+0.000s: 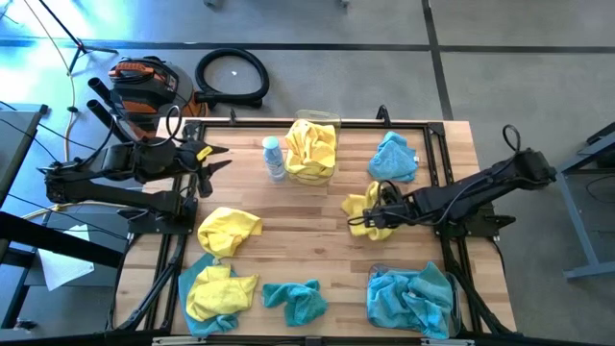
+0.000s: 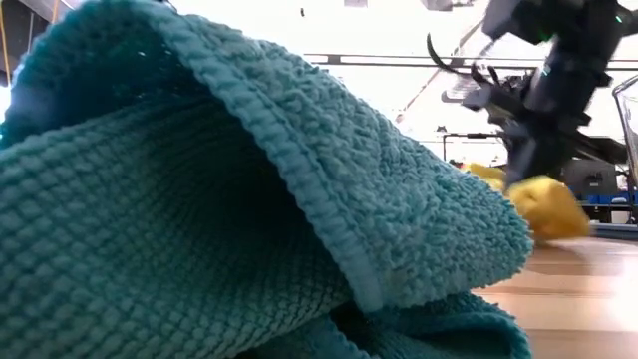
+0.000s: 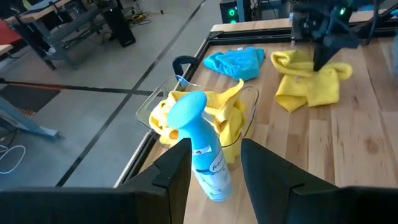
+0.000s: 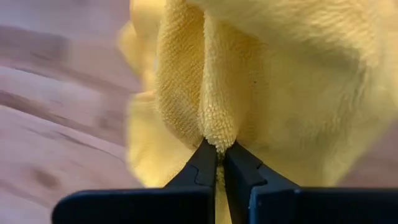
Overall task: Sort microfiber towel by color & place in baskets
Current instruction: Put the yellow towel into the top transparent bin
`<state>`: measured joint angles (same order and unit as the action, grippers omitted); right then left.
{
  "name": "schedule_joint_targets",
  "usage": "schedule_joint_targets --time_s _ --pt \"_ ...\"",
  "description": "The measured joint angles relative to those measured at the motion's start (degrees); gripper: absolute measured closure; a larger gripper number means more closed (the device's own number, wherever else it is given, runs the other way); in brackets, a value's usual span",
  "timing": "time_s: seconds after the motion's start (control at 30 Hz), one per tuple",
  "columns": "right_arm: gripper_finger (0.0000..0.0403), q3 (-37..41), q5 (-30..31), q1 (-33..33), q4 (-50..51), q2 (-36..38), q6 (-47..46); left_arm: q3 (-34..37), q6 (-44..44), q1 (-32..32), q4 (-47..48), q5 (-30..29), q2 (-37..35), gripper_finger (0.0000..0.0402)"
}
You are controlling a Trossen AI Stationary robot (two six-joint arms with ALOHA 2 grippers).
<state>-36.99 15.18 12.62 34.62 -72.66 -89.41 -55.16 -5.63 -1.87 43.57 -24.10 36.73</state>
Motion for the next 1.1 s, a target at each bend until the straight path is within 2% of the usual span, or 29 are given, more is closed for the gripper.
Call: schedule_joint_targets --time_s 0.3,0.53,0.67,0.87,1.1 --pt "0.0402 -15.0 7.9 -3.9 11.2 0.0 11.1 0.0 -3.0 0.0 0.0 0.0 0.0 0.0273" --pt "0.0402 -28.7 13.6 -11.4 11.6 0.1 29.8 0.0 -4.6 0.0 0.0 0.0 0.0 0.0273" --pt "0.0402 -35.4 12.8 -18.5 10.6 -1.9 40.6 0.0 -5.2 0.0 0.2 -0.1 0.0 0.0273" --pt "0.0403 -48.9 3.3 -28.8 13.5 -14.8 54.9 0.0 -5.2 0.0 0.4 -0.4 0.0 0.0273" --pt "0.0403 -69.6 -1.3 -36.3 28.7 -34.9 63.4 0.0 -5.1 0.0 0.4 -0.4 0.0 0.0273"
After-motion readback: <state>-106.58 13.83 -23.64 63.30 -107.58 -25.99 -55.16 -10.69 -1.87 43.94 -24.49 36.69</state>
